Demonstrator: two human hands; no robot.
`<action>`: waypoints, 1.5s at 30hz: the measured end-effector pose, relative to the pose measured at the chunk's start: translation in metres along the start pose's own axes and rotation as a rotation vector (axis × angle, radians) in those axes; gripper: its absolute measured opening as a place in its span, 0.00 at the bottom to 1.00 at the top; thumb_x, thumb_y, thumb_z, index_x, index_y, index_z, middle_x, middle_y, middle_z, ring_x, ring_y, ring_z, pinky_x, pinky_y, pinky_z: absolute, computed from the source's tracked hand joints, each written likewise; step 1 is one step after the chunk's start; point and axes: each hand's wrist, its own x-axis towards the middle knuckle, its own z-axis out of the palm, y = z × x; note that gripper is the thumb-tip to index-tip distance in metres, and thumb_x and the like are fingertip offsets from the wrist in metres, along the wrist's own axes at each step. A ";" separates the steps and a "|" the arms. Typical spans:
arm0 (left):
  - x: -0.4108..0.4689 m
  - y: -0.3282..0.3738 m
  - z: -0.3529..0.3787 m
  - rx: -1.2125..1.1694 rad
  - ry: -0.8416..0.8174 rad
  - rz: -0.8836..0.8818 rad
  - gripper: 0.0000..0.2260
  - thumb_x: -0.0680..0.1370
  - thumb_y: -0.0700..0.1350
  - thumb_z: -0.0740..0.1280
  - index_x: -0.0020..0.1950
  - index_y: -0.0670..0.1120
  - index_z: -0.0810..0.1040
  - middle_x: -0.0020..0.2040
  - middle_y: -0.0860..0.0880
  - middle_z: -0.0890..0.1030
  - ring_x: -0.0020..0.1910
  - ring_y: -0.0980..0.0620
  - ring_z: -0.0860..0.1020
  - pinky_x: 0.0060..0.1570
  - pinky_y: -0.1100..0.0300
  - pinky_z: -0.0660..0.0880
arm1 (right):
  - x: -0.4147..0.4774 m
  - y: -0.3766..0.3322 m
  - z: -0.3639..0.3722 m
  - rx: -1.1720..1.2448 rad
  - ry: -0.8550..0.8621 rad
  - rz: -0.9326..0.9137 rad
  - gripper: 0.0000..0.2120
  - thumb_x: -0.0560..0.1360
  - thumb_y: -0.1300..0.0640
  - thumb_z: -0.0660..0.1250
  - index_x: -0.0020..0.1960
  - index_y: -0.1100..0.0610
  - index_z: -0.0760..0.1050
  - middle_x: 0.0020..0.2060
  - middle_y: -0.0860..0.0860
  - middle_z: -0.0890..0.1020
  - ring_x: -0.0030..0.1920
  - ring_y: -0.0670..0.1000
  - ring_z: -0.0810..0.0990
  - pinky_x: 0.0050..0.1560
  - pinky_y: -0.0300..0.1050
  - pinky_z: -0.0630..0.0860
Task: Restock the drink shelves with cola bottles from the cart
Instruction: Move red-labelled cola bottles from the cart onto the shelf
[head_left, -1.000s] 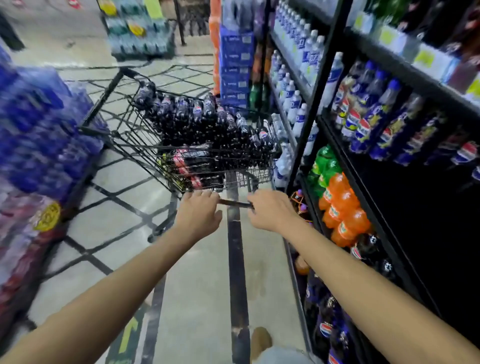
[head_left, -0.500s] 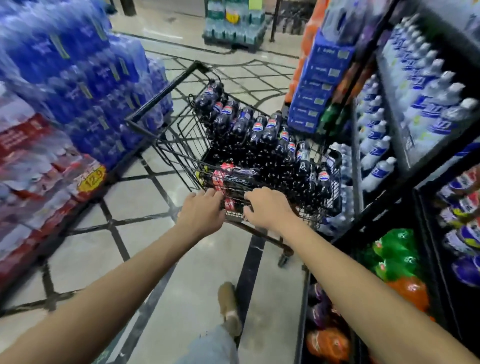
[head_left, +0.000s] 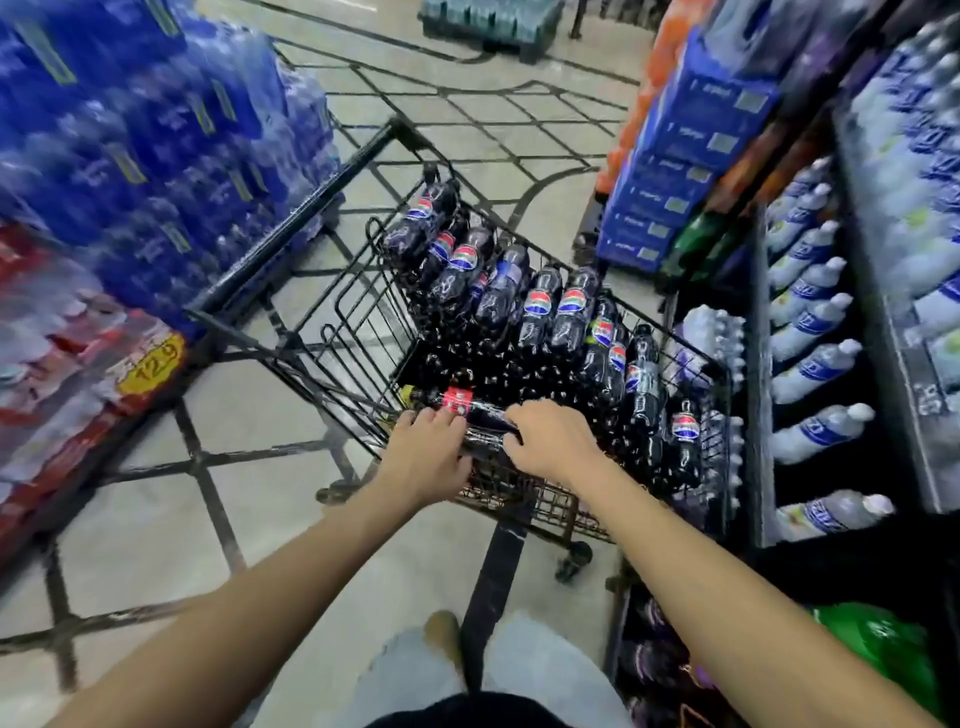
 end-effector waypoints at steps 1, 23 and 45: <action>0.006 -0.004 0.002 -0.008 -0.010 -0.012 0.19 0.77 0.55 0.57 0.64 0.46 0.70 0.61 0.47 0.75 0.62 0.46 0.72 0.64 0.49 0.65 | 0.011 0.002 0.003 0.002 -0.016 -0.009 0.10 0.79 0.51 0.57 0.49 0.57 0.71 0.43 0.52 0.77 0.49 0.56 0.78 0.37 0.46 0.69; 0.091 -0.027 0.045 -0.169 -0.378 -0.397 0.21 0.81 0.59 0.51 0.63 0.47 0.72 0.59 0.47 0.78 0.60 0.46 0.74 0.61 0.51 0.66 | 0.199 0.048 0.108 0.041 -0.522 -0.215 0.34 0.77 0.44 0.63 0.76 0.60 0.56 0.68 0.58 0.69 0.66 0.59 0.70 0.59 0.55 0.73; 0.164 -0.035 0.081 -0.553 -0.472 -1.194 0.23 0.78 0.54 0.68 0.62 0.37 0.70 0.57 0.44 0.77 0.52 0.47 0.78 0.41 0.56 0.69 | 0.208 0.072 0.128 0.538 -0.567 -0.036 0.30 0.67 0.45 0.73 0.64 0.53 0.68 0.53 0.52 0.75 0.50 0.53 0.77 0.53 0.52 0.78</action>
